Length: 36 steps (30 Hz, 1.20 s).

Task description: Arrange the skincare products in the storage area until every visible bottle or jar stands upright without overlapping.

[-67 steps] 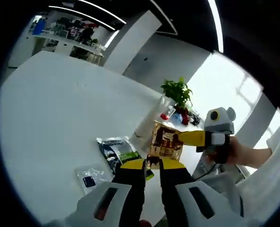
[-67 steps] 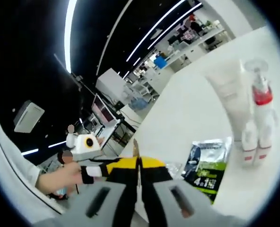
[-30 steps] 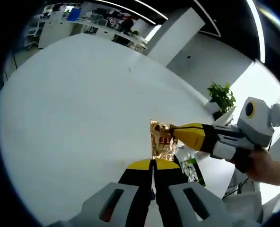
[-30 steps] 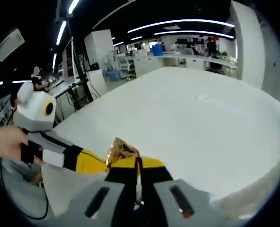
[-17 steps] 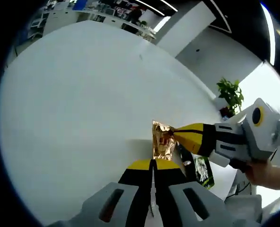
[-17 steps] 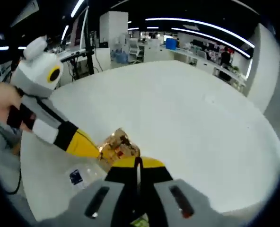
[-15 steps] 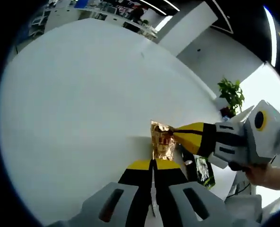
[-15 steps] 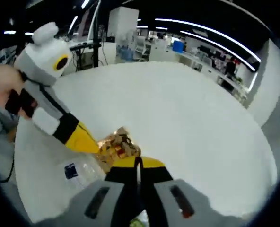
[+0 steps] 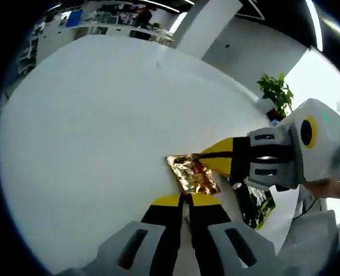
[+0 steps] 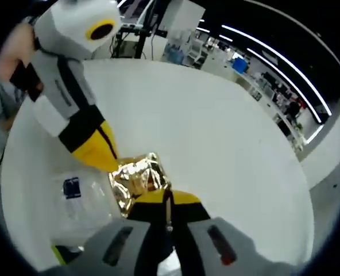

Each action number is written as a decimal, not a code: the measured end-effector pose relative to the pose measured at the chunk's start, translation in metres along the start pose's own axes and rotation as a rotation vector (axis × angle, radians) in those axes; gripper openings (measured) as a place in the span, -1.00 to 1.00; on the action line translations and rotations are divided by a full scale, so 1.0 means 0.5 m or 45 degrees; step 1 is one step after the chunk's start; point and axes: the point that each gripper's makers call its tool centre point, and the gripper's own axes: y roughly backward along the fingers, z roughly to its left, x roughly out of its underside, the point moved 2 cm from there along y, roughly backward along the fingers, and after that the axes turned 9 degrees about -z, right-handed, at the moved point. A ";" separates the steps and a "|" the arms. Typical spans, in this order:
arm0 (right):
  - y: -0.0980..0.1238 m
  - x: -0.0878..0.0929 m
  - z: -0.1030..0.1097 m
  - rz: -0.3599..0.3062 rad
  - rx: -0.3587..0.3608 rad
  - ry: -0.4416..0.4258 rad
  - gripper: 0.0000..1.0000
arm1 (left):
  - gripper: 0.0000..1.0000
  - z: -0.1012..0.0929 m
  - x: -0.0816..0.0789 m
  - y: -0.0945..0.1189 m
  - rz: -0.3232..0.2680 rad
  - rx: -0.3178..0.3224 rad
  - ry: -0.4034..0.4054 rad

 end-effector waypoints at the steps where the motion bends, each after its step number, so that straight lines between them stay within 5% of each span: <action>1: 0.000 0.001 0.000 -0.001 0.000 -0.005 -0.97 | -0.96 0.005 -0.004 0.001 -0.003 -0.020 -0.056; 6: 0.001 0.001 -0.002 -0.008 -0.010 0.008 -0.98 | -0.79 -0.018 -0.050 0.001 -0.069 0.004 -0.402; 10: 0.000 0.002 -0.003 -0.007 -0.006 -0.014 -0.98 | -0.62 -0.040 -0.056 -0.026 -0.024 0.040 -0.604; 17: 0.001 0.004 -0.005 -0.004 0.012 -0.033 -0.97 | -0.55 -0.039 -0.021 -0.062 0.094 0.047 -0.704; 18: 0.002 0.006 -0.006 0.001 0.022 -0.036 -0.97 | -0.55 -0.043 -0.031 -0.062 0.051 0.053 -0.683; 25: 0.002 0.004 -0.007 -0.018 0.028 0.011 -0.93 | -0.55 -0.037 -0.029 -0.061 0.074 0.066 -0.681; 31: 0.024 -0.005 -0.027 -0.078 0.100 0.032 -0.51 | -0.55 -0.036 -0.029 -0.060 0.083 0.079 -0.691; 36: 0.055 0.001 -0.034 -0.081 0.134 0.011 -0.48 | -0.55 -0.037 -0.030 -0.059 0.098 0.081 -0.701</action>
